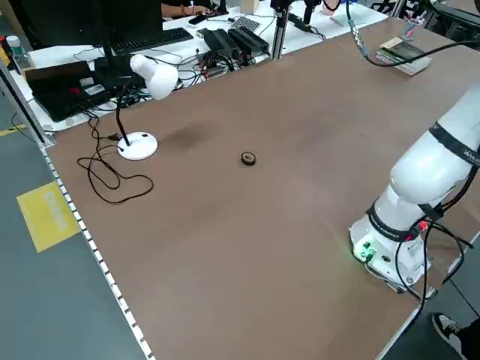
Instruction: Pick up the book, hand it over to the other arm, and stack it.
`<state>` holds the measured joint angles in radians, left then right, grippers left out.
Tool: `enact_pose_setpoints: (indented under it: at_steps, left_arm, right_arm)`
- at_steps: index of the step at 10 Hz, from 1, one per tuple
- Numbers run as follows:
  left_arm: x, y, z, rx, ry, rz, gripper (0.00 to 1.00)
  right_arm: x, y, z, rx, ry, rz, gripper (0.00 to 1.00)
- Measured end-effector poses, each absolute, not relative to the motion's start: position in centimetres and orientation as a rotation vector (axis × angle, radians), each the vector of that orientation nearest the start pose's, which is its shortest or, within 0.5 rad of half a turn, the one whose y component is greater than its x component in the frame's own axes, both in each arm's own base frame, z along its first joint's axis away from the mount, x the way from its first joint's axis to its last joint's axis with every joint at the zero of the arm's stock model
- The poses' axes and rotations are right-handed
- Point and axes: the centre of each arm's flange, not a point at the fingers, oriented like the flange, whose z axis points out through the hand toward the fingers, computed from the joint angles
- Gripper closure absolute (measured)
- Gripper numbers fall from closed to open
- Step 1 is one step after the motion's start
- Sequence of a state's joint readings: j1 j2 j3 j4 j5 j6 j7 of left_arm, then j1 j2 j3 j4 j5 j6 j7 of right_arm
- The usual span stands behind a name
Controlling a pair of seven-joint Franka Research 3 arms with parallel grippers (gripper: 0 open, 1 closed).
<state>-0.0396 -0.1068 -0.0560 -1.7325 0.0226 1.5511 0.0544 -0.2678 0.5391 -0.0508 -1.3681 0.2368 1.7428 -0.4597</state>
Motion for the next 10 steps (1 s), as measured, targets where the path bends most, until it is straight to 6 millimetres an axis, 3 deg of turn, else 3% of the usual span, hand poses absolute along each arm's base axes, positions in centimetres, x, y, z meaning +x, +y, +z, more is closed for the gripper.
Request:
enact_pose_setpoints:
  at_steps: [10]
  left_arm:
    - [51.85,-4.41,61.25,-3.104,0.221,0.086,0.00]
  right_arm:
    - [66.57,-18.34,39.31,-2.885,-0.128,0.118,0.00]
